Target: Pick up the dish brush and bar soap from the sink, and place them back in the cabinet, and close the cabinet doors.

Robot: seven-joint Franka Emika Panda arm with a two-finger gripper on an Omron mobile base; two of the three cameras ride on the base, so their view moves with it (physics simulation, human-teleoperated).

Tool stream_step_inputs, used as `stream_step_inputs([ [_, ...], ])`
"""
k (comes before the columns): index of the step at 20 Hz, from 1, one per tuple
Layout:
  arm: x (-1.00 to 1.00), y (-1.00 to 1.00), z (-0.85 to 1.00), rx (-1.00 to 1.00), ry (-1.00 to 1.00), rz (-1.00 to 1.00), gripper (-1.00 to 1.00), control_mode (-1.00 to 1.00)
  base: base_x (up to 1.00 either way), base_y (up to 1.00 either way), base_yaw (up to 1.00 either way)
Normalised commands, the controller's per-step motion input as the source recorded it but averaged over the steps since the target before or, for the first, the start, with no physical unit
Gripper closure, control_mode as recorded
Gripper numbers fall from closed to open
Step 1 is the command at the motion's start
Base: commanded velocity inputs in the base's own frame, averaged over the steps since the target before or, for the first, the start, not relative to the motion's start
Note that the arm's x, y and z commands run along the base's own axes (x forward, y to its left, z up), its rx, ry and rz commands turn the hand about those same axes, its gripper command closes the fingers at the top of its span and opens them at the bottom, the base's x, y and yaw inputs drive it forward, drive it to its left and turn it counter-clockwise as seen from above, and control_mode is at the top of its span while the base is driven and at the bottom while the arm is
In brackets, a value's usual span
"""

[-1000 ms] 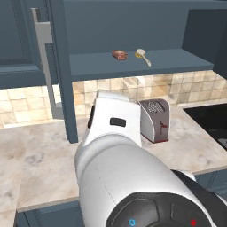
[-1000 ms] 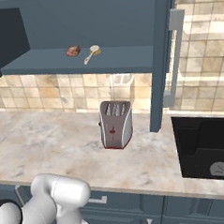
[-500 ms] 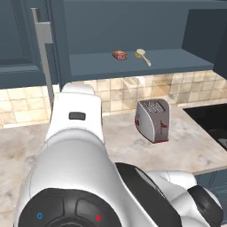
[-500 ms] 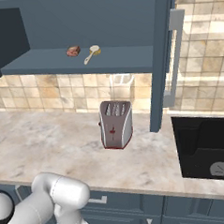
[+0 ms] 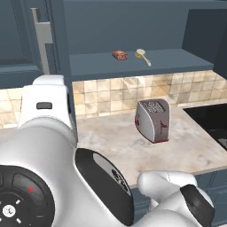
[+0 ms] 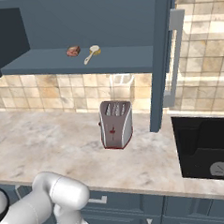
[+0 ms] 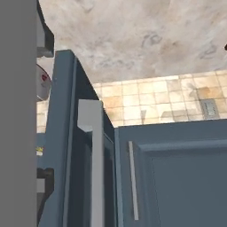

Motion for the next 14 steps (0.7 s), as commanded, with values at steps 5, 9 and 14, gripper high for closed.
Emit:
stream_step_inputs([
  [5, 0.37, 0.03, -0.13, -0.05, -0.03, 0.02, -1.00, -1.00, 0.00, 0.00, 0.00],
  [9, 0.25, 0.10, -0.15, -0.05, -0.01, 0.03, -1.00, -1.00, 0.00, 0.00, 0.00],
  [14, 0.20, 0.27, -0.12, -0.07, 0.00, 0.01, -1.00, -1.00, 0.00, 0.00, 0.00],
])
